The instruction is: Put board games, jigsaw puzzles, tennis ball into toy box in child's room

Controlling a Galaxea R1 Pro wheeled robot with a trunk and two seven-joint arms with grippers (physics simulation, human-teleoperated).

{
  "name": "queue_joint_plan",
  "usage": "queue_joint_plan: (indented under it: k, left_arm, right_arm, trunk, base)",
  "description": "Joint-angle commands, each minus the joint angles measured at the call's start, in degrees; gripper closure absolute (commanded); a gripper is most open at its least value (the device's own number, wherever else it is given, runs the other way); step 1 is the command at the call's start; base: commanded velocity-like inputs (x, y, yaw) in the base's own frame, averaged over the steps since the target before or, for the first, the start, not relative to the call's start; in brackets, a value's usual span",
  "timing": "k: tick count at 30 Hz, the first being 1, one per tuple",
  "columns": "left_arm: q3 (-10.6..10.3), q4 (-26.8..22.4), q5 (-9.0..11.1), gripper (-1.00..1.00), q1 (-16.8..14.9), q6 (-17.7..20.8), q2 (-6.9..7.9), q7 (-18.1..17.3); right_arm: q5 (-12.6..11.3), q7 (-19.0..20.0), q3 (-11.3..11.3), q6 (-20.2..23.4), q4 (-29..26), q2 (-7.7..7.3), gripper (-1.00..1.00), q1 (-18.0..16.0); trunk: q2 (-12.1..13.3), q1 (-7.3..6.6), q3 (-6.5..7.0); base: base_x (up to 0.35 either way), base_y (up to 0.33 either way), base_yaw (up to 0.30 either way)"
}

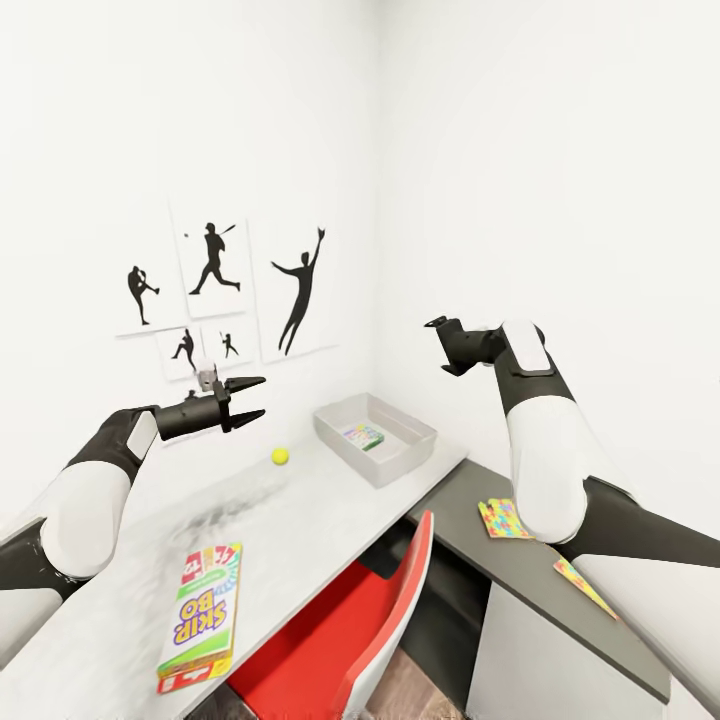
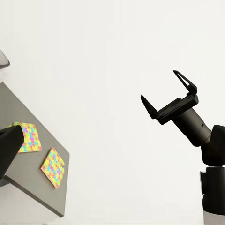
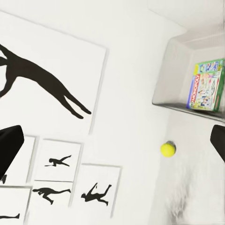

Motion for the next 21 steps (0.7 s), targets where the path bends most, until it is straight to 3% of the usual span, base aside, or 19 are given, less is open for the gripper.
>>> queue_joint_plan:
  k: [1, 12, 21]
  left_arm:
    - [0.39, -0.01, -0.55, -1.0, -0.04, 0.43, -0.01, -0.39]
    - [0.4, -0.02, -0.63, -1.0, -0.04, 0.43, -0.01, -0.39]
    - [0.4, -0.02, -0.64, -1.0, -0.04, 0.43, -0.01, -0.39]
  right_arm:
    - [-0.6, -0.57, -0.25, 0.01, -0.08, 0.08, -1.0, -0.04]
    - [-0.61, -0.55, -0.25, 0.02, -0.08, 0.07, -1.0, -0.04]
    - [-0.61, -0.5, -0.25, 0.09, -0.01, -0.01, -1.0, -0.04]
  trunk:
    - [-0.07, 0.01, -0.13]
    - [-0.07, 0.01, -1.05]
    - [-0.07, 0.01, -1.31]
  base:
    - [-0.173, 0.129, -0.125]
    - [-0.084, 0.055, -0.141]
    - [-0.144, 0.098, -0.237]
